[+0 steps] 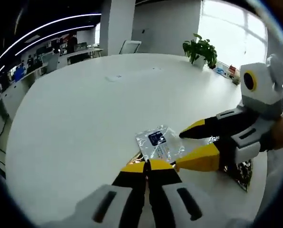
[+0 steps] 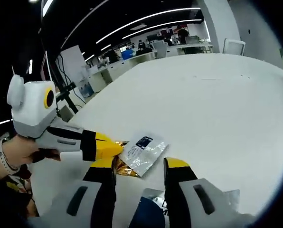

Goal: Arrange the skincare products in the storage area until every visible bottle or jar stands upright without overlapping.

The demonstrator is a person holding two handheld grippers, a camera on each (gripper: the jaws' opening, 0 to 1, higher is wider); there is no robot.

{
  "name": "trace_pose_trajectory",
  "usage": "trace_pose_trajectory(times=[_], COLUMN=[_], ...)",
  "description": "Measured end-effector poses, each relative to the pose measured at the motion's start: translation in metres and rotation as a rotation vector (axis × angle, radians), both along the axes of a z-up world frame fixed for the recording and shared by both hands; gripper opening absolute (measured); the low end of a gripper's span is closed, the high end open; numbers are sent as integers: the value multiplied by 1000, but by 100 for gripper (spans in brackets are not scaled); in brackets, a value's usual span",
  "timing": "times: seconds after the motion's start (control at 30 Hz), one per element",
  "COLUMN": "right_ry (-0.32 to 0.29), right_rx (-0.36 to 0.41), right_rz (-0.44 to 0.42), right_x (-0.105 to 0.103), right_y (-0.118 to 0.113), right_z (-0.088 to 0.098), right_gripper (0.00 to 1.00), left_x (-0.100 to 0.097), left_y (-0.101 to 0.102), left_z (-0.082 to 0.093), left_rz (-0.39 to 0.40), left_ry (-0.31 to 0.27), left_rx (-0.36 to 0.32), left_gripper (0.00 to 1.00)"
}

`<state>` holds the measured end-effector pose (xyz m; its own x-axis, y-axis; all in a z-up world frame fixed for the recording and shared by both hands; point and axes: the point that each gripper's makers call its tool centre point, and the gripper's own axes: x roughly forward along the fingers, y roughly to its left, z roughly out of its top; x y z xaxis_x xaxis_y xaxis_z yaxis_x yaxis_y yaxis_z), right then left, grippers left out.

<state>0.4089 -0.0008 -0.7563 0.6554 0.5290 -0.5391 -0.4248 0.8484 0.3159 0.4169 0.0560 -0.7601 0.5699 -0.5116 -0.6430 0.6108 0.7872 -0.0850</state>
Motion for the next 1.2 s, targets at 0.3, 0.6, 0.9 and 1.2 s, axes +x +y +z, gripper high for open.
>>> trace_pose_trajectory(times=[0.3, 0.6, 0.9, 1.2], right_ry=[20, 20, 24, 5], right_rx=[62, 111, 235, 209], right_rz=[-52, -81, -79, -70], right_x=[2, -3, -3, -2], right_y=[2, -1, 10, 12], right_z=[-1, 3, 19, 20], right_gripper=[32, 22, 6, 1], left_x=[7, 3, -2, -2], left_y=[2, -4, -8, -10], left_z=[-4, 0, 3, 4], left_rz=[-41, -34, -21, -7], left_ry=[-53, -61, -62, -62], left_rx=[82, 89, 82, 52], left_gripper=[0, 0, 0, 0])
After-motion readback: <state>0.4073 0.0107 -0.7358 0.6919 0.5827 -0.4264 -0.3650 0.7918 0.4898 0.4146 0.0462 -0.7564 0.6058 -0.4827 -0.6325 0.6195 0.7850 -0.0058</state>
